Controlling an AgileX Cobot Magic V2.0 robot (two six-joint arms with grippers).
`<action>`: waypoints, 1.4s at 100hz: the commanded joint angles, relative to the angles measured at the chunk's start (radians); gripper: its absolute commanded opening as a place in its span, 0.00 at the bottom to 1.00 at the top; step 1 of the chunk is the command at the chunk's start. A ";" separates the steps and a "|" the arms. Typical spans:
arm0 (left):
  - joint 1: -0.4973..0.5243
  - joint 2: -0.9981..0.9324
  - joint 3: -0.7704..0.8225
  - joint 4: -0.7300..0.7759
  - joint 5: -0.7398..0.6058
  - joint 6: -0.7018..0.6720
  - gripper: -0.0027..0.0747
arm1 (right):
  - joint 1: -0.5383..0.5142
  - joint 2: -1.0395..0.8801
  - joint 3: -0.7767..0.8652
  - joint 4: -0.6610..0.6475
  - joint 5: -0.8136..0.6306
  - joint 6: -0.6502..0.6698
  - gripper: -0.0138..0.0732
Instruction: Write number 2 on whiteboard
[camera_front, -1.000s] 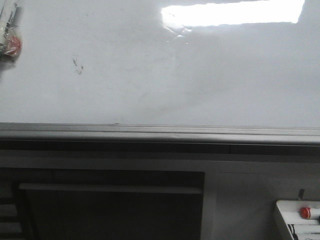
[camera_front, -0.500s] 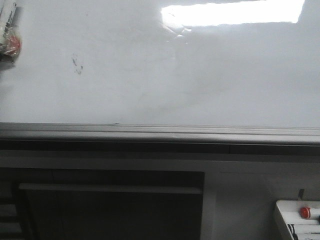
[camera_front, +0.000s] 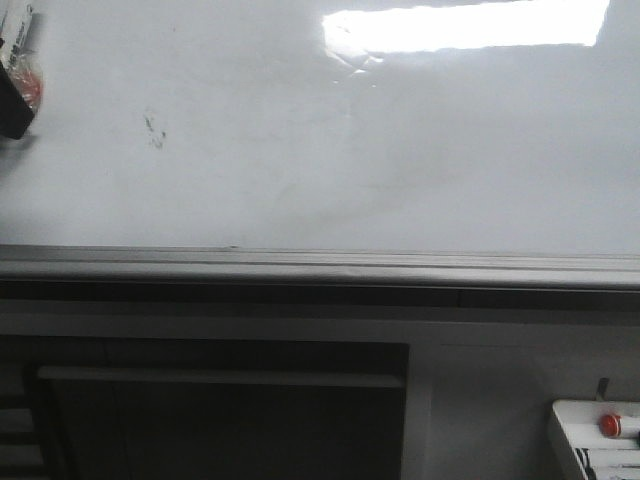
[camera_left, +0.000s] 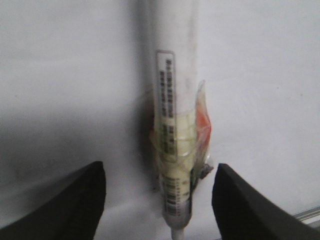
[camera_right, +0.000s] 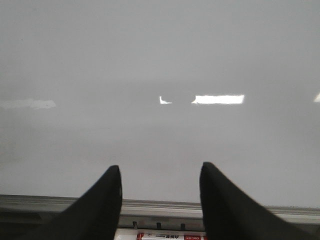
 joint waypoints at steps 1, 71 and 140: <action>-0.006 -0.017 -0.036 -0.005 -0.042 -0.009 0.50 | -0.003 0.020 -0.033 0.001 -0.078 -0.010 0.53; -0.006 -0.021 -0.036 -0.005 -0.004 -0.007 0.02 | -0.003 0.020 -0.033 0.032 -0.072 -0.010 0.53; -0.242 -0.038 -0.357 -0.005 0.585 0.237 0.01 | 0.369 0.420 -0.242 0.132 0.078 -0.156 0.53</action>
